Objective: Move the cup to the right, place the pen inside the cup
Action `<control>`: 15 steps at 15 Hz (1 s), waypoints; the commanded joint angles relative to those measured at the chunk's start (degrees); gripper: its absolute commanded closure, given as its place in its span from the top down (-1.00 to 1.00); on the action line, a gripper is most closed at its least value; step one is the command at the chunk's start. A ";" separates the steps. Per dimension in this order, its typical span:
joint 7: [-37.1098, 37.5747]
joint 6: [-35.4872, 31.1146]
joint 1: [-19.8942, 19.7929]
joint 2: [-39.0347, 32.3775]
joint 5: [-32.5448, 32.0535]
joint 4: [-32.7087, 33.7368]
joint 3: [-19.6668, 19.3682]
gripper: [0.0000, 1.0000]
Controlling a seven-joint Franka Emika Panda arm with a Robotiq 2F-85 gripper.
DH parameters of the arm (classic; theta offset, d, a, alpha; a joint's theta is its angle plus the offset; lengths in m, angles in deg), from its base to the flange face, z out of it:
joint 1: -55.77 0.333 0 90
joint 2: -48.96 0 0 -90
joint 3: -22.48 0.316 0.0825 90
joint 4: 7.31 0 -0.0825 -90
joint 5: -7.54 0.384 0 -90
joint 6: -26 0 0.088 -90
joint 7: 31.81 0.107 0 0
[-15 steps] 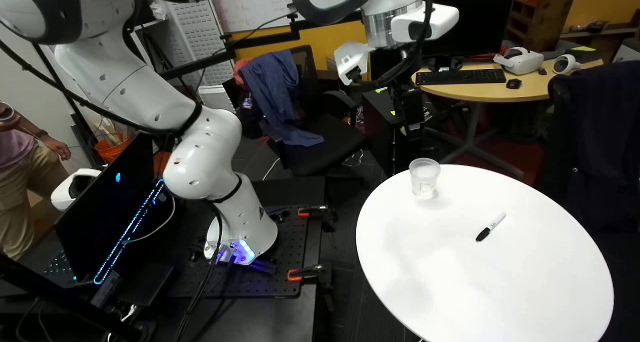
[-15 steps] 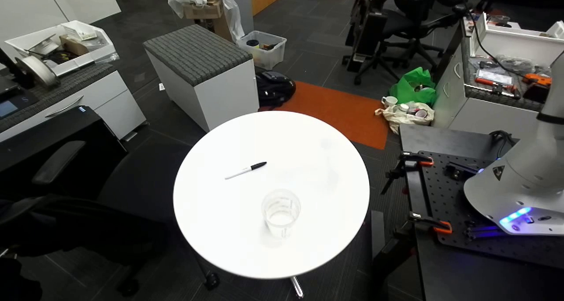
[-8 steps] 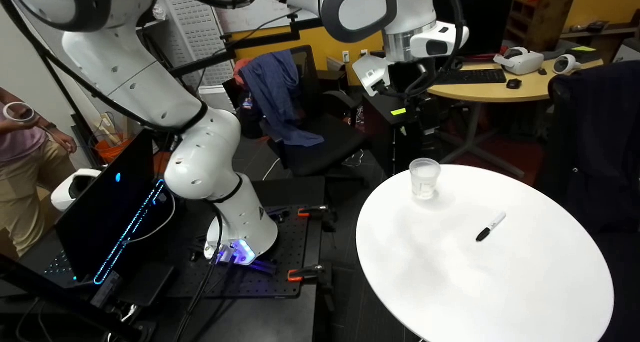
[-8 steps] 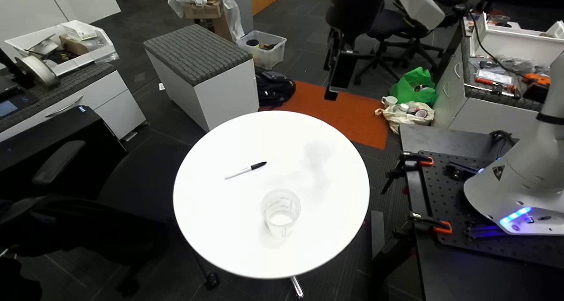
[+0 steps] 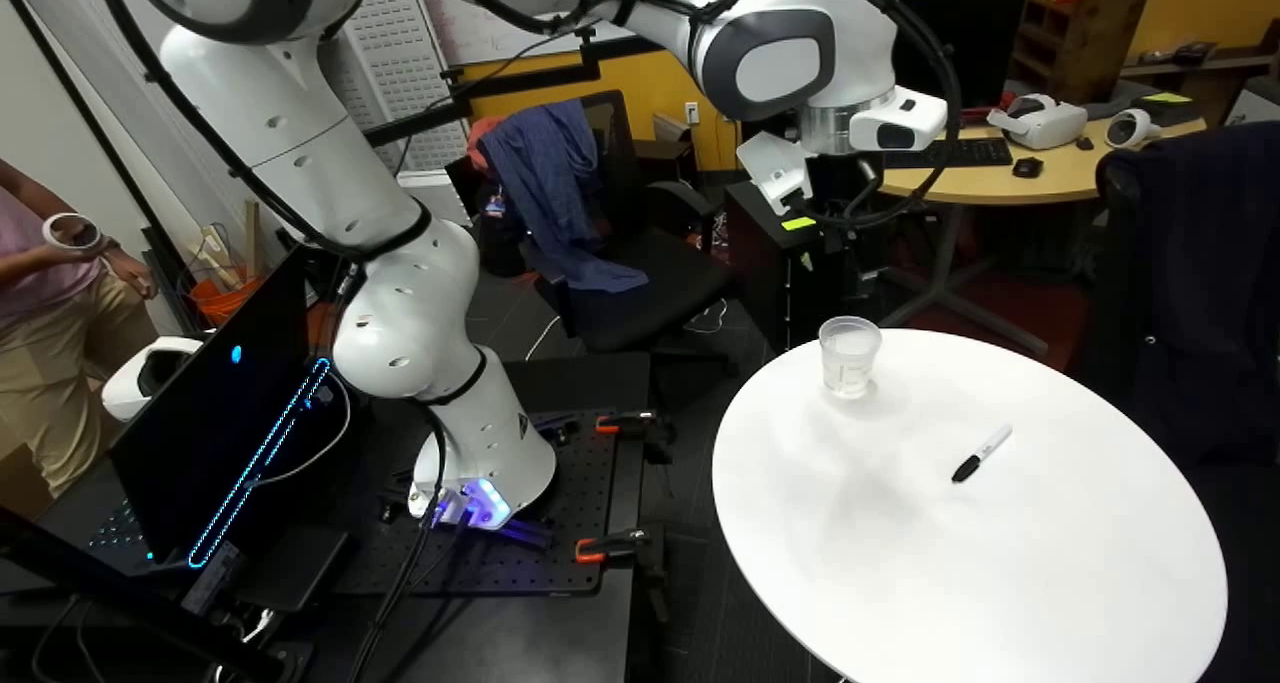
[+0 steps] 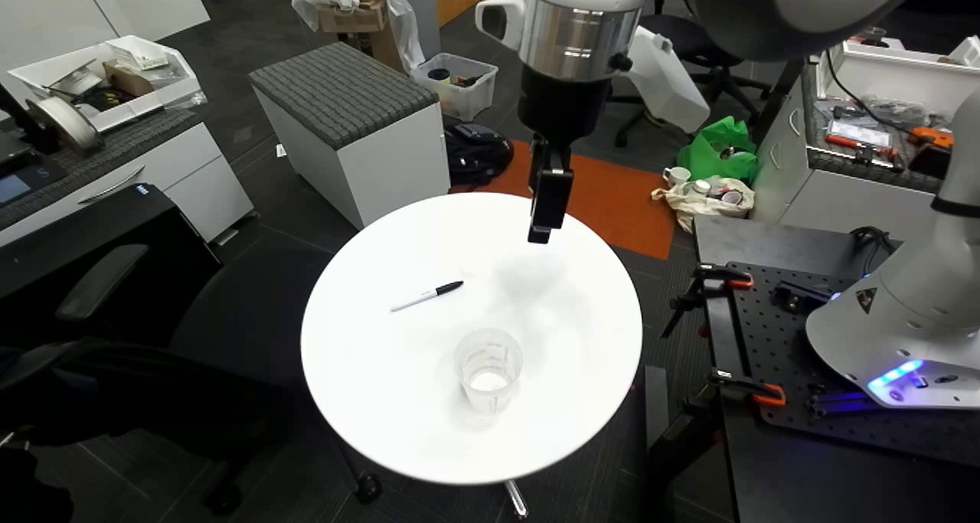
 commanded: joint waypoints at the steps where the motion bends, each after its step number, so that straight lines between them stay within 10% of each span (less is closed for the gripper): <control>1: 0.44 -0.91 0.72 -5.69 1.22 3.84 0.56 1.00; 15: 0.05 -0.03 0.45 -17.52 -1.02 10.71 0.47 1.00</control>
